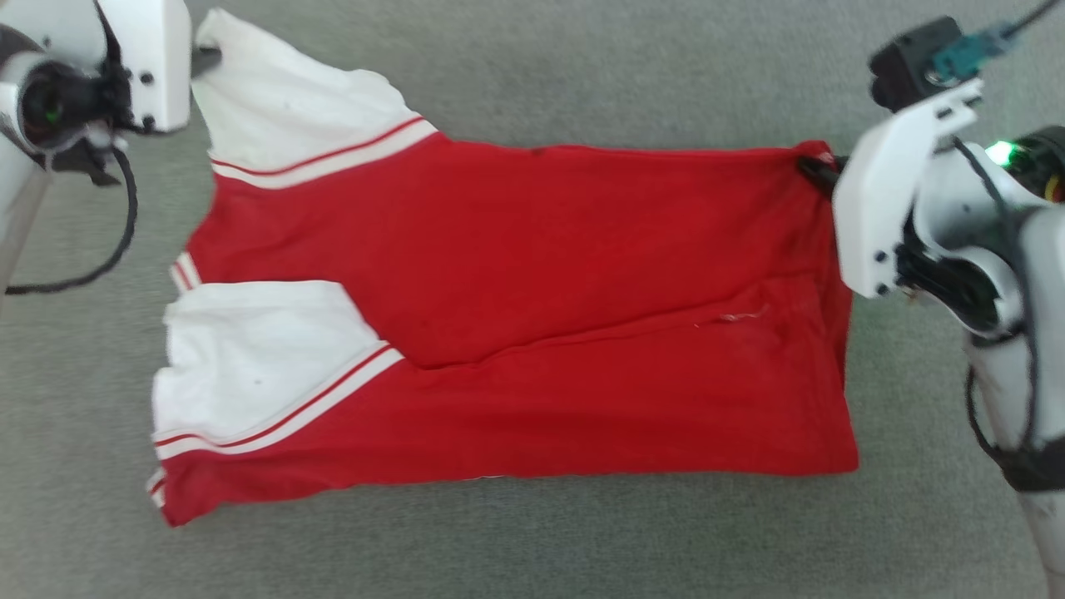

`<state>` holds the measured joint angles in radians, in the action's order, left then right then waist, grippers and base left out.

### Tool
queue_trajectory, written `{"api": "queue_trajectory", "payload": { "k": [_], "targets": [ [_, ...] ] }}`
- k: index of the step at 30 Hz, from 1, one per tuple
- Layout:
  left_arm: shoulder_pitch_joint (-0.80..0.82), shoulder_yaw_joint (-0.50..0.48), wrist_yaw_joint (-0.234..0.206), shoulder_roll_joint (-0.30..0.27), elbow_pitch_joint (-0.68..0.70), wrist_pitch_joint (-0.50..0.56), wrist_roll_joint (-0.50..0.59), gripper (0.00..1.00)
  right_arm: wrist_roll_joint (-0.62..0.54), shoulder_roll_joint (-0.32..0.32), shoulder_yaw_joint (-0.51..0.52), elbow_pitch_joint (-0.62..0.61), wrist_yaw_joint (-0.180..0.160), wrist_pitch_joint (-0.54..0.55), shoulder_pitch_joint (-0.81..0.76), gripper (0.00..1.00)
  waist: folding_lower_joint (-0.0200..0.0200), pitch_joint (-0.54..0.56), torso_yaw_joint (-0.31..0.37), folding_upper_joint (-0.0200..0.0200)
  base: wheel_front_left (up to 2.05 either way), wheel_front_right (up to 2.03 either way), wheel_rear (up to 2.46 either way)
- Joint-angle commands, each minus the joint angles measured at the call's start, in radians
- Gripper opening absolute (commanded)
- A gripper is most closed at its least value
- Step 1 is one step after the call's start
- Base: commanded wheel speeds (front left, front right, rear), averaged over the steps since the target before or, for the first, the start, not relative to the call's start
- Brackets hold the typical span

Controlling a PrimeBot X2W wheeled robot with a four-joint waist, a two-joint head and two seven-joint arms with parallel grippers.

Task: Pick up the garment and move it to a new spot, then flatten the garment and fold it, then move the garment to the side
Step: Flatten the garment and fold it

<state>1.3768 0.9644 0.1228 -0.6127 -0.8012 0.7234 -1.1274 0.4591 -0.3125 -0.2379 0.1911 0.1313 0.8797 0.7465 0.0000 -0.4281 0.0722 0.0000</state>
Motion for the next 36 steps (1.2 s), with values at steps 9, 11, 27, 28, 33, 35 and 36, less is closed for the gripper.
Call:
{"api": "queue_trajectory", "payload": {
  "k": [9,11,27,28,33,35,36],
  "targets": [
    [-0.135,0.027,-0.11,-0.119,0.312,0.106,-0.03,0.0,0.04,-0.075,0.068,-0.241,-0.001,0.036,-0.176,0.0,0.0,0.087,-0.073,0.0,0.0,0.0,0.0],
    [-0.178,0.035,-0.155,-0.16,0.411,0.13,-0.033,0.0,0.045,-0.082,0.072,-0.292,-0.001,0.051,-0.212,0.0,0.0,0.094,-0.08,0.0,0.0,0.0,0.0],
    [-0.498,0.091,-0.424,-0.362,0.867,0.159,-0.115,0.0,0.077,-0.054,0.137,-0.383,-0.001,0.115,-0.482,0.0,0.0,0.099,-0.098,0.0,0.0,0.0,0.0],
    [-0.513,0.095,-0.426,-0.359,0.854,0.152,-0.119,0.0,0.078,-0.051,0.13,-0.365,-0.001,0.11,-0.488,0.0,0.0,0.1,-0.098,0.0,0.0,0.0,0.0],
    [-0.561,0.086,-0.406,-0.32,0.761,0.065,-0.125,0.67,0.057,-0.04,0.102,-0.284,-0.001,0.042,-0.47,1.0,0.0,0.115,-0.095,0.0,0.0,0.0,0.0],
    [-0.57,0.082,-0.386,-0.309,0.739,0.023,-0.117,1.0,0.062,-0.031,0.094,-0.273,-0.001,0.022,-0.467,1.0,0.0,0.126,-0.096,0.0,0.0,0.0,0.0],
    [-0.575,0.075,-0.378,-0.304,0.728,0.0,-0.117,1.0,0.066,-0.033,0.092,-0.272,-0.001,0.016,-0.473,1.0,0.0,0.132,-0.096,0.0,0.0,0.0,0.0]
  ]
}}
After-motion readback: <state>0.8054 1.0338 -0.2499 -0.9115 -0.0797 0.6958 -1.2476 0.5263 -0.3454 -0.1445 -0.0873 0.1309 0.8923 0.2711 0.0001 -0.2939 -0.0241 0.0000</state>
